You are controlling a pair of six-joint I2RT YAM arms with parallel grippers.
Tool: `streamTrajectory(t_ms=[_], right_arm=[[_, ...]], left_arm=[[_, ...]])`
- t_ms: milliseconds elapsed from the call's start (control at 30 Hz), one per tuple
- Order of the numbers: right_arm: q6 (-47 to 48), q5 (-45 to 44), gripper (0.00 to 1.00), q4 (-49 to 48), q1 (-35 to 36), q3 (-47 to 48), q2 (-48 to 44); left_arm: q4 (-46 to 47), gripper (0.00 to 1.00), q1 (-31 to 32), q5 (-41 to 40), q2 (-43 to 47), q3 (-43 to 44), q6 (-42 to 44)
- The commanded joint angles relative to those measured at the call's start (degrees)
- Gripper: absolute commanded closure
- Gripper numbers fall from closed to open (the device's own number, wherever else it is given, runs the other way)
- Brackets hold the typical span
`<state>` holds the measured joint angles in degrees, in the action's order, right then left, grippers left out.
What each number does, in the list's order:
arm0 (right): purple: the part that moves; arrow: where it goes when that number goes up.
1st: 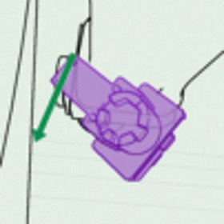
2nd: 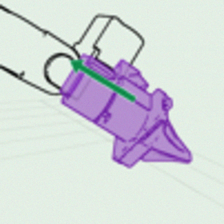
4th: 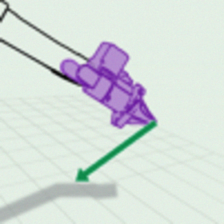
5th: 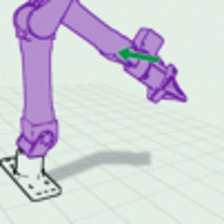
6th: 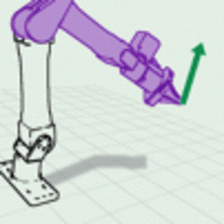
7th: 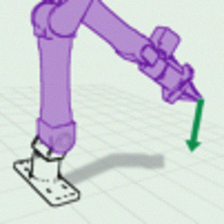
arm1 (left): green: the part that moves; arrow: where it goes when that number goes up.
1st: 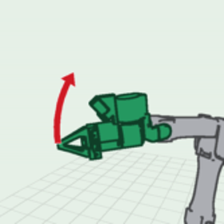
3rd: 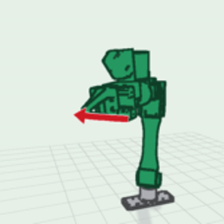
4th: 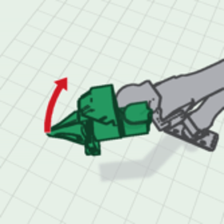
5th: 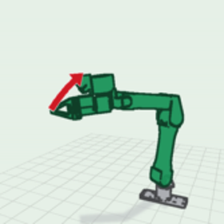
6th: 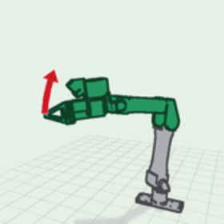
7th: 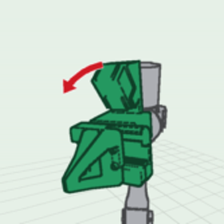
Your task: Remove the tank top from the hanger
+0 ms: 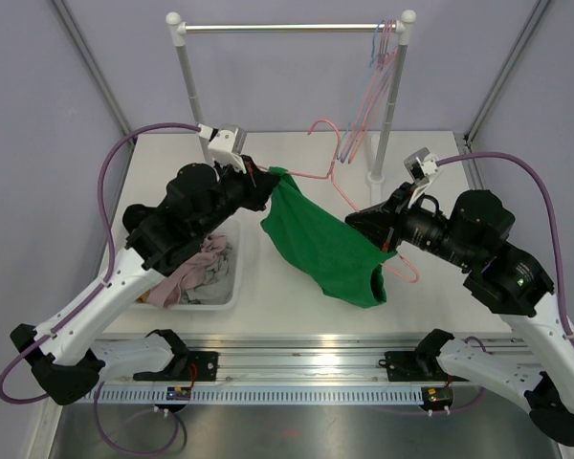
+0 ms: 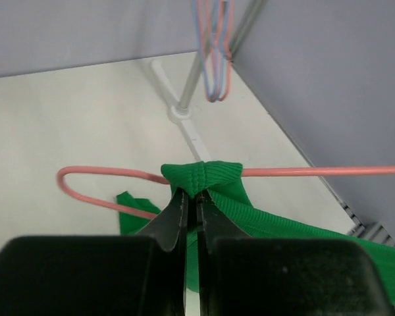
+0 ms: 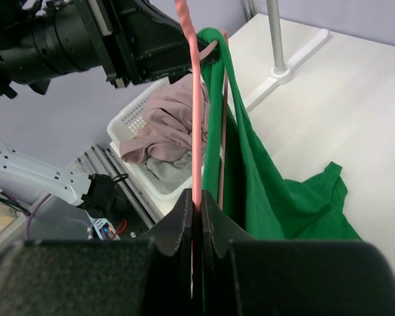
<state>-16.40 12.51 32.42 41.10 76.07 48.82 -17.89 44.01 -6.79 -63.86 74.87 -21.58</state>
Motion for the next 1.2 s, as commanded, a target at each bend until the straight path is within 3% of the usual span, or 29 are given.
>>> streamTrajectory(t_ms=[0, 67, 233, 500, 533, 667, 733, 833, 933, 1000, 1100, 1133, 1167], right_arm=[[4.3, -1.3, 1.0, 1.1, -0.1, -2.1, -2.7], [5.1, 0.7, 1.0, 1.5, -0.2, -3.6, -5.9], [8.0, 7.7, 1.0, 0.4, -0.1, -8.0, -13.0], [10.2, 5.0, 1.0, -9.7, -0.1, -15.1, -22.4], [10.2, 3.4, 1.0, -12.0, -0.1, -16.2, -23.1], [10.9, -2.7, 1.0, -29.0, -0.1, -21.8, -22.6], [9.6, -3.3, 1.0, -36.5, -0.1, -23.3, -21.4], [7.5, -0.9, 1.0, -57.8, -0.1, -27.4, -17.5], [5.6, 0.6, 1.0, -71.1, -0.1, -29.7, -11.8], [5.2, 0.0, 1.0, -73.6, -0.1, -29.6, -10.1], [4.2, -5.8, 1.0, -56.8, -0.1, -20.7, -7.4], [2.8, -9.9, 1.0, -45.4, -0.1, -18.0, -6.4], [1.7, -11.4, 1.0, -39.6, -0.1, -12.5, -3.9]], left_arm=[[-2.7, 1.0, -0.2, -16.7, 2.1, 0.2, -3.5], [-4.5, 1.0, -0.2, -23.1, 2.4, 0.0, -4.6], [-8.5, 1.0, -1.0, -27.0, 2.7, -1.0, -8.2], [-6.8, 1.0, -1.2, -16.1, 6.1, -6.5, -10.0], [-5.4, 1.0, -1.2, -12.8, 6.8, -8.1, -9.4], [9.5, 1.0, -0.4, 13.7, 11.5, -17.3, -9.2], [13.9, 1.0, 2.4, 18.6, 12.5, -19.4, -8.7], [15.3, 1.0, 6.6, 29.8, 12.6, -22.9, -5.3], [13.9, 1.0, 11.7, 32.7, 11.9, -26.5, -2.2], [12.8, 1.0, 14.3, 29.8, 13.1, -28.2, -0.8], [7.6, 1.0, 16.5, 15.0, 15.4, -29.5, -2.1], [2.3, 1.0, 16.5, 5.1, 16.8, -28.2, -2.8], [-0.6, 0.98, 16.5, 1.1, 17.4, -27.4, -3.7]])
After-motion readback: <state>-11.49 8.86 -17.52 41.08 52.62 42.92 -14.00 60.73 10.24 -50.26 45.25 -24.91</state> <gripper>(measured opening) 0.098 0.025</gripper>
